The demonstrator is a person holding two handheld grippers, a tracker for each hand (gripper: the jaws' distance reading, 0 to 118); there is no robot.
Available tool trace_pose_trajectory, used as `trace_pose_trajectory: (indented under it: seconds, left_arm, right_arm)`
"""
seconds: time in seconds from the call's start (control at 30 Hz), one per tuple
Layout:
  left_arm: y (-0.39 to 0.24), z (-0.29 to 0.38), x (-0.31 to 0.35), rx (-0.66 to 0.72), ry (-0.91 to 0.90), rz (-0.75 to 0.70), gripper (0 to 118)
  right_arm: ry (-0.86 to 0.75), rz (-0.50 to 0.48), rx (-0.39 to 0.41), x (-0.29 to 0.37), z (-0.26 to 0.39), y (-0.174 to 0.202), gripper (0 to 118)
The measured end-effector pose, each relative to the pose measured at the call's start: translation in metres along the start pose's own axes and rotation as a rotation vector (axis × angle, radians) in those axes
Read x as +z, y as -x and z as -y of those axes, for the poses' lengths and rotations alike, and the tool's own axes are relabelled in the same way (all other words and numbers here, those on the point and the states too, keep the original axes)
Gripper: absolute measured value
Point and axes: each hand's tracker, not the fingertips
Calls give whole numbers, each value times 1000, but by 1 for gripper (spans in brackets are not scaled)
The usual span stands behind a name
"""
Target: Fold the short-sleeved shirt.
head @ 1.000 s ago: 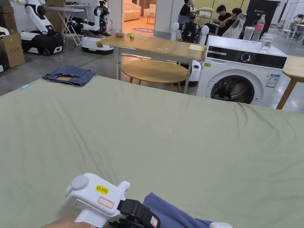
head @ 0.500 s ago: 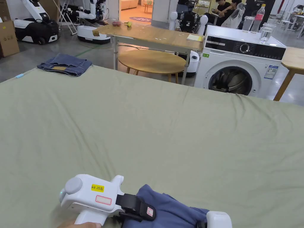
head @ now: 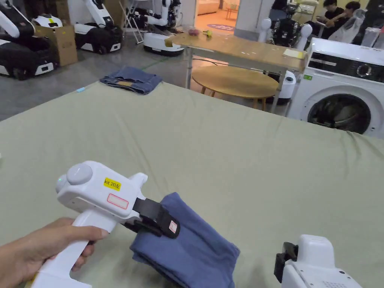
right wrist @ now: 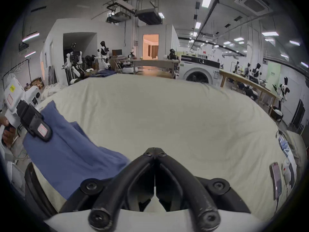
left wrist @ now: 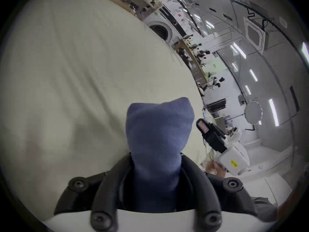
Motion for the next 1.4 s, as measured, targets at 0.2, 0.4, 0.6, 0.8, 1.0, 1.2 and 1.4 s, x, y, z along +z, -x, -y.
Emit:
trace_pose_trajectory:
  seconds: [0.2,0.4,0.6,0.8,1.0,1.2,1.4]
  left_arm:
    - [58,-37,110,45,-60,-193,22]
    - [122,-60,192,154,-74,-385,22]
    - [170,-74,211,204,-25,-597,22]
    - [182,-59,188,223,24,-697,22]
    - [169,-48,188,222,34,-727,38]
    - [131,-48,213,123,-49,-871,51]
    - [104,-50,208,15,-229,-814,51]
  right_arm:
    - [-67,-32,11,-7,-16,30,0]
    - [-59,-80,41,-16,-21,56,0]
    - [-32,-80,56,-20,-17,61,0]
    - [3,-58,77,-29,-9,53,0]
    - [17,-45,73,-30,-8,46,0]
    - [7,-46,64,-28,-9,41,0]
    - [-10,-43,37,-23,-11,33,0]
